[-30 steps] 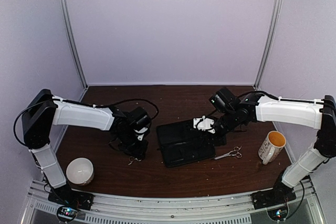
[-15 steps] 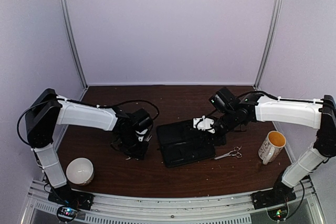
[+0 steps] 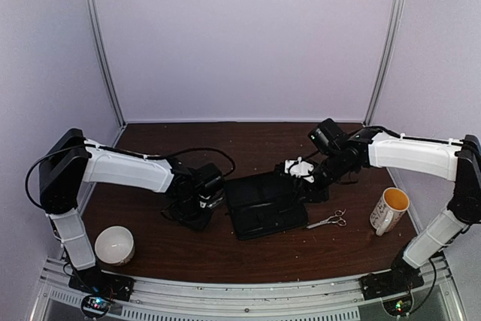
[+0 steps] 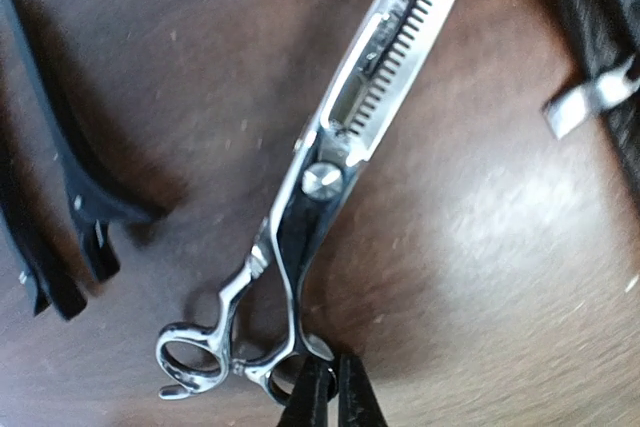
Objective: Sort the hair-cutting tools
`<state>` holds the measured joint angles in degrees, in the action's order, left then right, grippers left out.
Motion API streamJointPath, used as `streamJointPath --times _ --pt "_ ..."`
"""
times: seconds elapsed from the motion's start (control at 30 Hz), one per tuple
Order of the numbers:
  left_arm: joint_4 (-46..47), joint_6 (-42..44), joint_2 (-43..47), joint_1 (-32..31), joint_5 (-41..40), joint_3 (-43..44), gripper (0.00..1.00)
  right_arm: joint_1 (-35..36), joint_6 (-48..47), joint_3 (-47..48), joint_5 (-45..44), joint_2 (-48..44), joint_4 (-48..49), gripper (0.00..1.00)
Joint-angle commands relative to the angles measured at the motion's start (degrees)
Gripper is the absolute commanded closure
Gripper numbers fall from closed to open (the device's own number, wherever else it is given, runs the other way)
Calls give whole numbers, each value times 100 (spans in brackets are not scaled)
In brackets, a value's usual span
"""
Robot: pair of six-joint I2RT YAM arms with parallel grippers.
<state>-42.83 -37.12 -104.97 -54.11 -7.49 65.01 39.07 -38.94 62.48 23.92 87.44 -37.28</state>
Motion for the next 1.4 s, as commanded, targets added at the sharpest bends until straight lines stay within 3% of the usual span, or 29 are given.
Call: streamJointPath --times 0.0,0.07,0.13,0.27,0.43,0.6,0.9,0.97,1.17,1.37 --pt "-676 467 432 -91 -513 -12 100 -727 150 396 585 0 -321 60" --pt "-691 672 752 -91 -538 0 100 -819 139 419 647 6 -408 60" --pt "-706 874 971 -85 -538 39 100 -795 180 313 740 -21 -378 51" --pt "-776 1387 1220 -91 -377 233 100 -388 -138 -13 655 -114 -349 45" --pt "-924 1623 1286 -9 -230 412 100 405 -689 -323 -71 -10 -272 45" --pt "-1024 1669 1386 104 2 626 100 995 -539 -334 -1031 430 168 46" --pt "-1096 1766 1691 453 169 658 100 1485 -632 -219 -1464 973 316 49" --pt "-1096 1797 1741 502 164 645 100 1520 -622 -192 -1486 1042 340 52" --pt "-1096 1907 1747 524 198 651 100 1649 -626 -126 -1513 1149 342 73" --pt "-1052 1976 1764 523 195 640 100 1813 -560 56 -1693 1457 359 81"
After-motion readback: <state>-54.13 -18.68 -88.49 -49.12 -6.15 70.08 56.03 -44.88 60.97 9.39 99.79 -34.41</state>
